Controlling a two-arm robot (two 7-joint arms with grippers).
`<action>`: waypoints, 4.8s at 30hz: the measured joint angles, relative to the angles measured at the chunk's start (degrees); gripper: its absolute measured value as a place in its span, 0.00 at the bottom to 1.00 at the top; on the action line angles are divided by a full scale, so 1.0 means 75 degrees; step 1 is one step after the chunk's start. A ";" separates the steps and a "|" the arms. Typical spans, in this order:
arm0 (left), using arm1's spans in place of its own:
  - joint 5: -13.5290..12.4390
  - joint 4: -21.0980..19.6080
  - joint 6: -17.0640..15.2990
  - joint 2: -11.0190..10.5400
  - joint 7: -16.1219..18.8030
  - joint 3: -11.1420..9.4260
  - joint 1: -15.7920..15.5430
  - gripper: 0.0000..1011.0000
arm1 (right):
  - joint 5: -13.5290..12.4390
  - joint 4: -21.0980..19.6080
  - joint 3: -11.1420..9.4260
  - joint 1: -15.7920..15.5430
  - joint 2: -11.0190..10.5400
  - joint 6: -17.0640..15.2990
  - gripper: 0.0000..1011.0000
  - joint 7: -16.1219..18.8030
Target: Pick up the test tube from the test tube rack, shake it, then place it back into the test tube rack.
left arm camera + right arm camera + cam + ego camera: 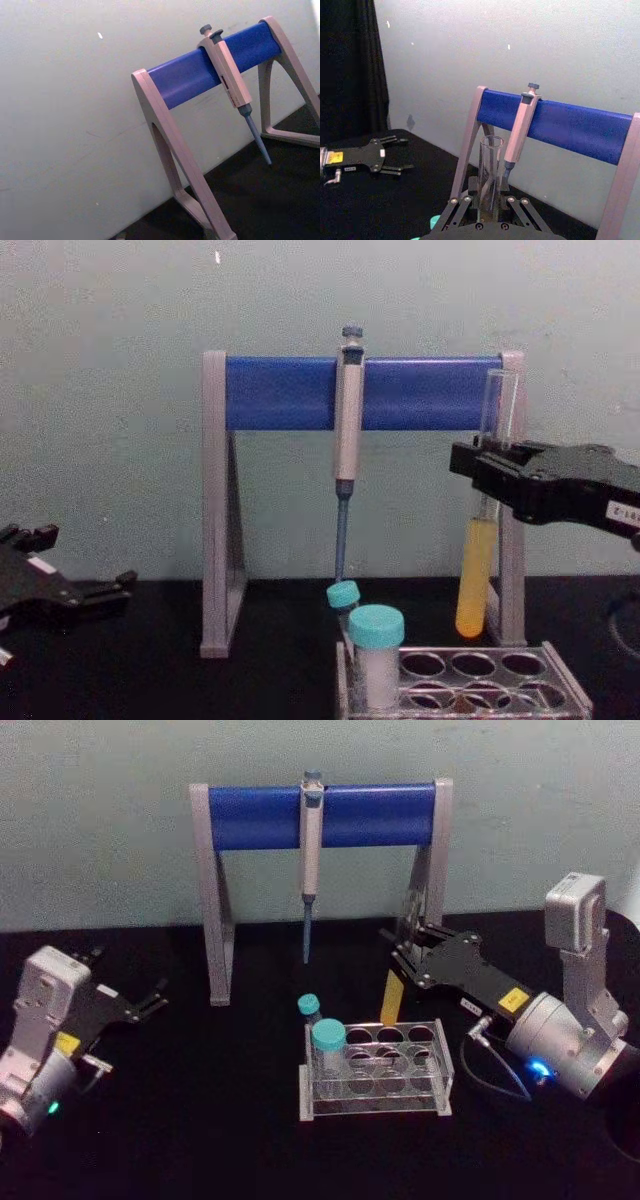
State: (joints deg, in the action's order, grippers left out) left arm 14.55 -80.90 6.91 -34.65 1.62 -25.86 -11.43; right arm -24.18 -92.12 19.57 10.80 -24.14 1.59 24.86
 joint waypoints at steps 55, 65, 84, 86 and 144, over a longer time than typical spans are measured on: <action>0.0000 0.0000 0.0000 0.0000 0.0000 0.0000 0.0000 0.99 | -0.0582 0.0496 0.0785 0.0324 -0.0480 0.0467 0.23 0.1133; 0.0000 0.0000 0.0000 0.0000 0.0000 0.0000 0.0000 0.99 | -0.0538 0.0703 0.0843 0.0394 -0.0399 0.0494 0.23 0.1135; 0.0000 0.0000 0.0000 0.0000 0.0000 0.0000 0.0000 0.99 | -0.0444 0.1131 0.0953 0.0452 -0.0226 0.0455 0.23 0.1129; 0.0000 0.0000 0.0000 0.0000 0.0000 0.0000 0.0001 0.99 | -0.0440 0.1164 0.0961 0.0452 -0.0212 0.0446 0.23 0.1129; 0.0000 0.0000 0.0000 0.0000 0.0000 0.0000 0.0001 0.99 | -0.0323 0.1441 0.1003 0.0454 -0.0082 0.0308 0.50 0.1038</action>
State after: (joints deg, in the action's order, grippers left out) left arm 14.55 -80.90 6.91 -34.65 1.62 -25.86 -11.43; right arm -26.60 -81.31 27.09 14.21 -24.76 3.90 32.64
